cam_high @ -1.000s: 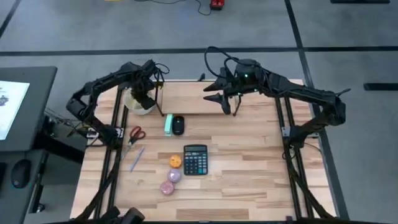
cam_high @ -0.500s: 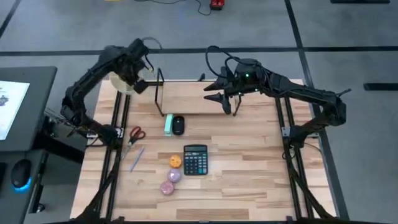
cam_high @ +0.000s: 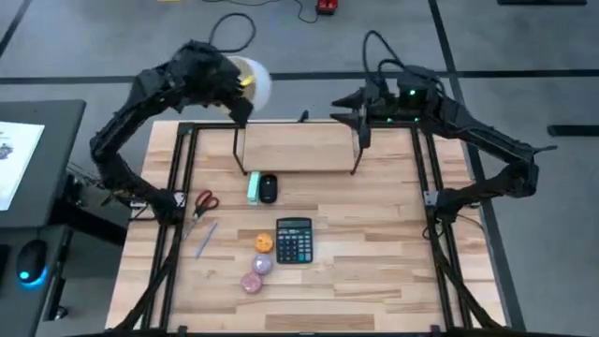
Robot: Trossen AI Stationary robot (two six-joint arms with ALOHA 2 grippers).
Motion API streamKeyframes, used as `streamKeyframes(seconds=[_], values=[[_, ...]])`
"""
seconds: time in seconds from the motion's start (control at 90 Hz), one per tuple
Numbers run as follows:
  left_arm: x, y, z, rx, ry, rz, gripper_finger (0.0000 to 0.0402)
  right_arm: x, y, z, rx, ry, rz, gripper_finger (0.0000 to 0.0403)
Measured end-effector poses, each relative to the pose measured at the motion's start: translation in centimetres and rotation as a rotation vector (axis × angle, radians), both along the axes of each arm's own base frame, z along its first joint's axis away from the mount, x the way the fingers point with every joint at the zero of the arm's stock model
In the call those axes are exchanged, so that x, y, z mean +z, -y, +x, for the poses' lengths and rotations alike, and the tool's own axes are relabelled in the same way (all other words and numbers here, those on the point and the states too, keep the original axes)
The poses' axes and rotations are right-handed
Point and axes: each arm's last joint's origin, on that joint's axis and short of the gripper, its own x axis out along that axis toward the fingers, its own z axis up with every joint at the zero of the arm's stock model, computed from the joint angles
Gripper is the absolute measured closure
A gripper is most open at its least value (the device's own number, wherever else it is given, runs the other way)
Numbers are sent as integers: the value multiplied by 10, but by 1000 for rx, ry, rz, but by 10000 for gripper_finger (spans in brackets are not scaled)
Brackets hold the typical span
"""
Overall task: Stock shelves
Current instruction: Put the white pen organizer on the shelf
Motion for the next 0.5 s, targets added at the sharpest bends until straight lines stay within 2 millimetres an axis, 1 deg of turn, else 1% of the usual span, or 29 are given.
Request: streamKeyframes(seconds=[0.122,0.189,0.256,0.378,0.5], values=[[-26,-12,42,-55,-62,-34,402,0,4,-3,-22,4,25,251],[-47,-21,63,-88,-112,-88,402,-1,4,-3,-26,-3,40,251],[-68,-28,79,-110,-168,-154,402,-2,4,-3,-28,-15,55,251],[-100,-39,98,-117,-281,-241,402,-7,1,-3,-20,-61,79,251],[-130,-50,109,-104,-395,-321,402,-10,1,-4,-18,-96,96,251]])
